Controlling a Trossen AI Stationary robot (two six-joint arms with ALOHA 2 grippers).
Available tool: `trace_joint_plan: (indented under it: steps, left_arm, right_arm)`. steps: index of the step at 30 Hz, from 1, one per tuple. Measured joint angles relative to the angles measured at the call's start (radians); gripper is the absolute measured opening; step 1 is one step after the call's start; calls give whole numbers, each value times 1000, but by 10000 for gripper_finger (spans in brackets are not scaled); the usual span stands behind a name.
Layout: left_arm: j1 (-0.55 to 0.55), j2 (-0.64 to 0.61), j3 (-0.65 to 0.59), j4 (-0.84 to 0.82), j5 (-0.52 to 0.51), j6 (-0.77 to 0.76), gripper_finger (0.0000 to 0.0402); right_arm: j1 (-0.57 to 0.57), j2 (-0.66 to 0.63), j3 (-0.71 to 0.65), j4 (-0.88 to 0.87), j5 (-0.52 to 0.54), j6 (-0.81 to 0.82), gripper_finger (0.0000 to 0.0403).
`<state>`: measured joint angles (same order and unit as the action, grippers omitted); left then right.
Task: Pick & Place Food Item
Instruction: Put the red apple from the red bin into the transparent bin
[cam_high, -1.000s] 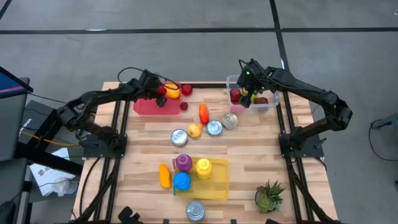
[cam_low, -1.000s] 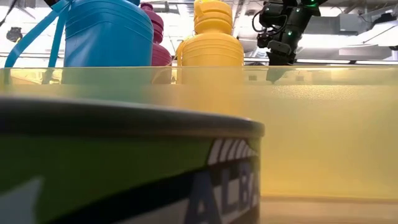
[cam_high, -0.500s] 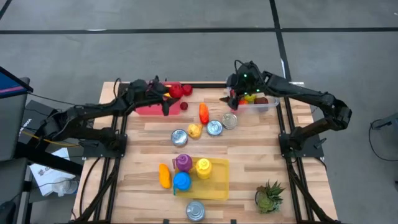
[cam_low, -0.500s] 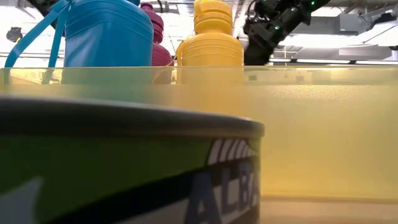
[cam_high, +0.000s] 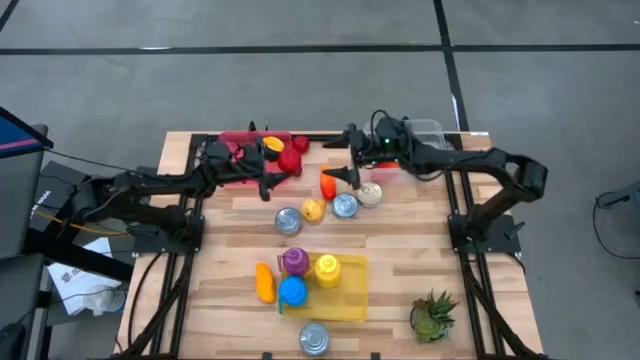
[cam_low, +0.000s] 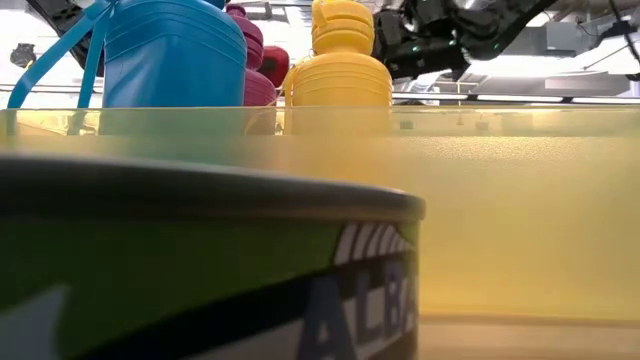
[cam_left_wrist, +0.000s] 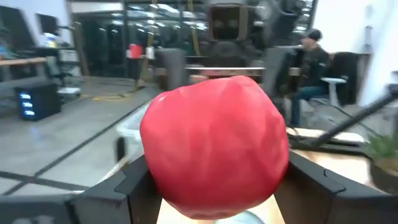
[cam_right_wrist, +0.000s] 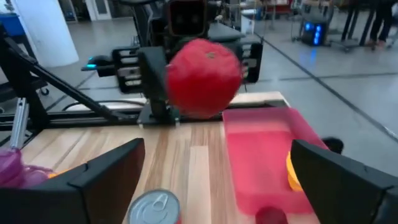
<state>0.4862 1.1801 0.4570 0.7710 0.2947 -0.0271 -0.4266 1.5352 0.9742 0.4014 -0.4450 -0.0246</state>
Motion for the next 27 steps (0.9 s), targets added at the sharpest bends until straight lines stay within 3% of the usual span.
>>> trace_joint_plan:
  steps: [6,16,27]
  left_arm:
    - [-35,42,1,76,-1,3,240]
    - [-59,190,3,258,-1,-7,240]
    - [-77,278,83,242,16,-5,240]
  right_arm:
    - [16,99,35,136,-4,28,393]
    - [36,186,128,139,-80,28,399]
    - [44,218,170,117,-97,56,384]
